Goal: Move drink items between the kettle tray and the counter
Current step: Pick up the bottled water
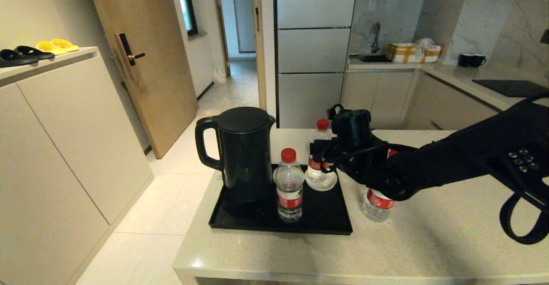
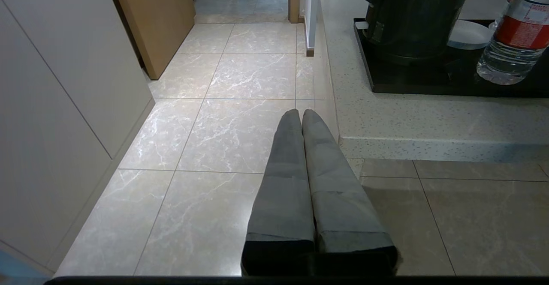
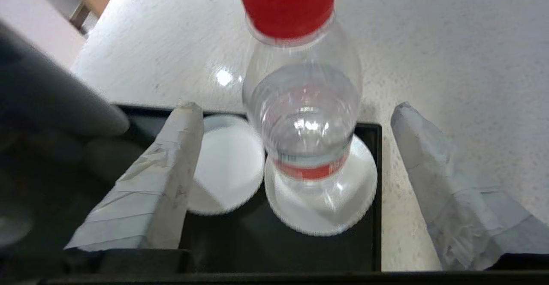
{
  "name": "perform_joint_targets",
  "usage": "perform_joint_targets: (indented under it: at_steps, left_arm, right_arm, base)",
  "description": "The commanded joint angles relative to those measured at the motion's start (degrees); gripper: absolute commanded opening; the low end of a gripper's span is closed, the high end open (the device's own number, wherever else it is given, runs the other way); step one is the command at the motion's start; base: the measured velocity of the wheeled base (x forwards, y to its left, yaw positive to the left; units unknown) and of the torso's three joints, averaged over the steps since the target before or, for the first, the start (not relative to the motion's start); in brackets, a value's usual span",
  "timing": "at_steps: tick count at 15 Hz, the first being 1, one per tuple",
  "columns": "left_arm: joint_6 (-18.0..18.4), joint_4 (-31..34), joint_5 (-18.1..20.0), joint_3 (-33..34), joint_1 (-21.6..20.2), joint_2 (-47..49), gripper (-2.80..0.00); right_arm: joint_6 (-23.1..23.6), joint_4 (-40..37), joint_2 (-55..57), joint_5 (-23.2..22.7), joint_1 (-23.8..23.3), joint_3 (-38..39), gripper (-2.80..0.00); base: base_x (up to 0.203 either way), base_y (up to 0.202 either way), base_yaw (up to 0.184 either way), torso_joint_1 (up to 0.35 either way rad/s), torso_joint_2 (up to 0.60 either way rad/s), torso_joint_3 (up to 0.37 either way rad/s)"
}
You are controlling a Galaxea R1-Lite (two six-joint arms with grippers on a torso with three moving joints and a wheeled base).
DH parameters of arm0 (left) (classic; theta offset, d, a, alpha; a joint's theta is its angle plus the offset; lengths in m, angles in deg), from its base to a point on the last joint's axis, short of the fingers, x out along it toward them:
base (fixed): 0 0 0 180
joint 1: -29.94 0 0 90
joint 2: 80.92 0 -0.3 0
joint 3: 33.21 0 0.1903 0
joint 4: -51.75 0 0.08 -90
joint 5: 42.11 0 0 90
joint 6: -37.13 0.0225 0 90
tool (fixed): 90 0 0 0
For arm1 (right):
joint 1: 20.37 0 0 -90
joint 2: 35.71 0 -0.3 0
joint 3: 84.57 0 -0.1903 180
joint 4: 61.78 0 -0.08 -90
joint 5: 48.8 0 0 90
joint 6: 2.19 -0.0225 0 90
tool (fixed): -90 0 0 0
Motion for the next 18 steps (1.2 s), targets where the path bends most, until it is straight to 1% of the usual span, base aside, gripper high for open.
perform_joint_targets:
  at_steps: [1, 10, 13, 18]
  left_arm:
    - [0.01, 0.02, -0.01, 0.0, 0.01, 0.06, -2.8]
    - [0.01, 0.01, -0.01, 0.0, 0.01, 0.06, -2.8]
    - [0.01, 0.01, -0.01, 0.0, 0.01, 0.06, -2.8]
    - [0.01, 0.01, -0.01, 0.0, 0.01, 0.06, -2.8]
  right_arm:
    - [-0.07, 0.18, 3.31, 0.35, -0.39, -2.74, 0.0]
    - [0.45, -0.09, 9.13, 0.85, -0.56, -9.57, 0.0]
    - [0.55, -0.05, 9.76, 1.73, -0.83, -10.3, 0.0]
    - [0.72, -0.4, 10.2, 1.82, -1.09, -10.21, 0.0]
  base:
    - [0.0, 0.0, 0.0, 0.0, 0.0, 0.0]
    - [0.0, 0.0, 0.0, 0.0, 0.0, 0.0]
    - [0.0, 0.0, 0.0, 0.0, 0.0, 0.0]
    - [0.0, 0.0, 0.0, 0.0, 0.0, 0.0]
